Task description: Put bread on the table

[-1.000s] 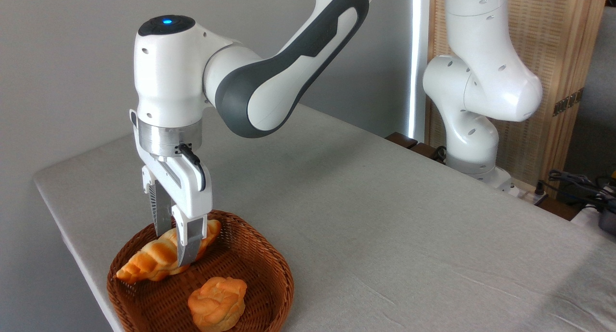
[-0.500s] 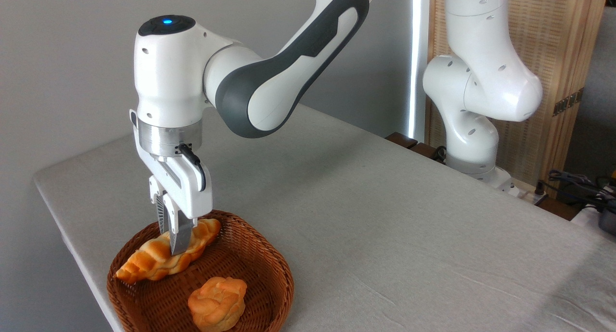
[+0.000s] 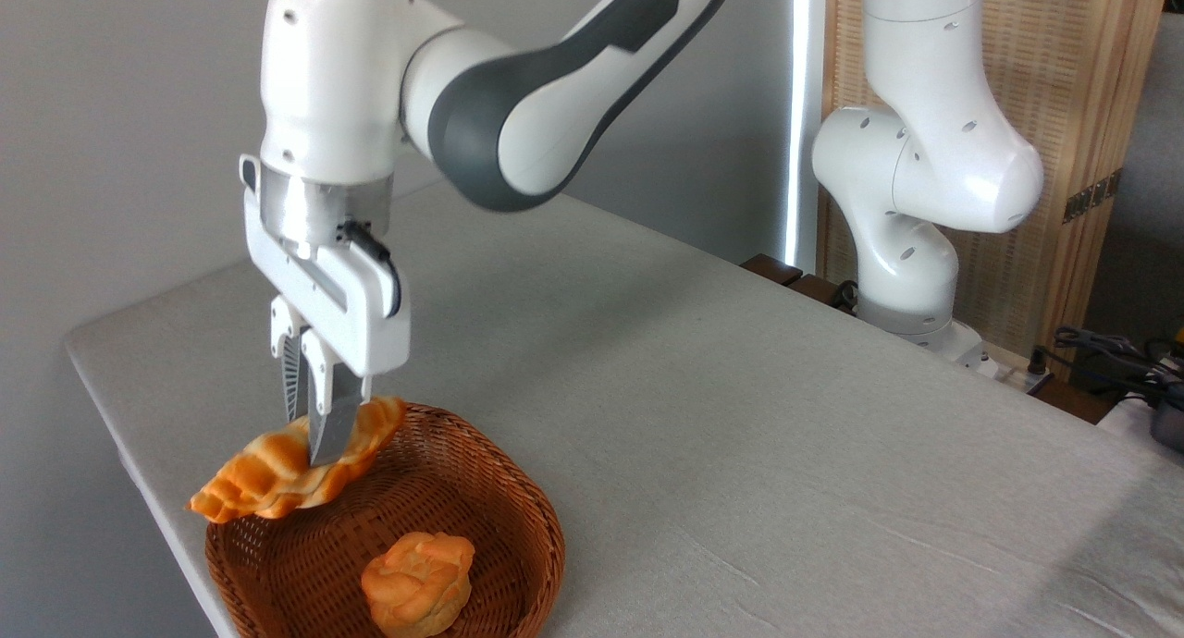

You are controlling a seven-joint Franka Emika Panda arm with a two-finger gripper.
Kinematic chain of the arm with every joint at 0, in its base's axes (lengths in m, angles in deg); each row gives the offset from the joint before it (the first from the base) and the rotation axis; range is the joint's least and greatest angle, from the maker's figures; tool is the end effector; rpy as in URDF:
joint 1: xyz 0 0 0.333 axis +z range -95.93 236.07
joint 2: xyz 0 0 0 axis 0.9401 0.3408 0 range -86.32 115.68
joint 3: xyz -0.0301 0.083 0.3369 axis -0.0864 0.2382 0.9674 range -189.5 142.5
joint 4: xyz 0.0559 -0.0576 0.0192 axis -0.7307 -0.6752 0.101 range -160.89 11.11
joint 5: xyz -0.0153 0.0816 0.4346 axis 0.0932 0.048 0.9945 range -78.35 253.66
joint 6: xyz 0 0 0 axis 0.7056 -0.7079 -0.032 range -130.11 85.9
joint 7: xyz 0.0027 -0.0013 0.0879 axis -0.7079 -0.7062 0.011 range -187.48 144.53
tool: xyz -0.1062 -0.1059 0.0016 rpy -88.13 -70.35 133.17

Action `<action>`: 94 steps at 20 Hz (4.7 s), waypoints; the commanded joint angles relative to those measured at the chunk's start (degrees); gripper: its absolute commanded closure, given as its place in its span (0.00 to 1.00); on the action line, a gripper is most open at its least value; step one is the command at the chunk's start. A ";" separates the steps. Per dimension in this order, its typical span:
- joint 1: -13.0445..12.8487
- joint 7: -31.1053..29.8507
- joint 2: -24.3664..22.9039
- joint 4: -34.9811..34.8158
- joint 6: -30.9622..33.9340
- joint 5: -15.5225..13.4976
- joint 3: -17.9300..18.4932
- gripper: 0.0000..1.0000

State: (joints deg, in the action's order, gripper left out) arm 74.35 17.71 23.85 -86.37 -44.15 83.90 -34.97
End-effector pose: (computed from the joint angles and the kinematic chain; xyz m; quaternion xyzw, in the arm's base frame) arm 0.6979 -0.0858 0.4754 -0.9140 0.3697 -0.1669 0.0023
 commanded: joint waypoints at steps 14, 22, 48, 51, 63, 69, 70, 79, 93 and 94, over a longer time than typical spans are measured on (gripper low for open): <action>-3.39 2.57 -17.44 -15.40 35.00 8.31 -0.22 0.73; -4.10 2.21 -16.47 -18.40 33.34 13.34 -3.21 0.05; -3.40 1.16 -15.06 -15.41 27.90 -2.72 -2.16 0.00; -3.40 -0.33 -14.97 -14.45 25.95 -6.42 0.30 0.00; -3.23 -0.77 -11.72 7.09 37.81 -1.19 5.41 0.00; -3.23 -4.21 -11.55 7.18 37.82 0.94 4.87 0.00; -3.23 -4.12 -11.63 7.61 37.73 0.86 5.14 0.00; -5.42 -3.76 -10.23 11.40 37.73 0.94 9.36 0.00; -8.50 -3.76 -8.65 11.13 36.50 0.94 11.03 0.00; -8.50 -3.76 -8.65 11.13 36.50 0.94 11.03 0.00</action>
State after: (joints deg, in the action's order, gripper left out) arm 66.09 14.15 14.74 -76.53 -7.98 84.33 -24.08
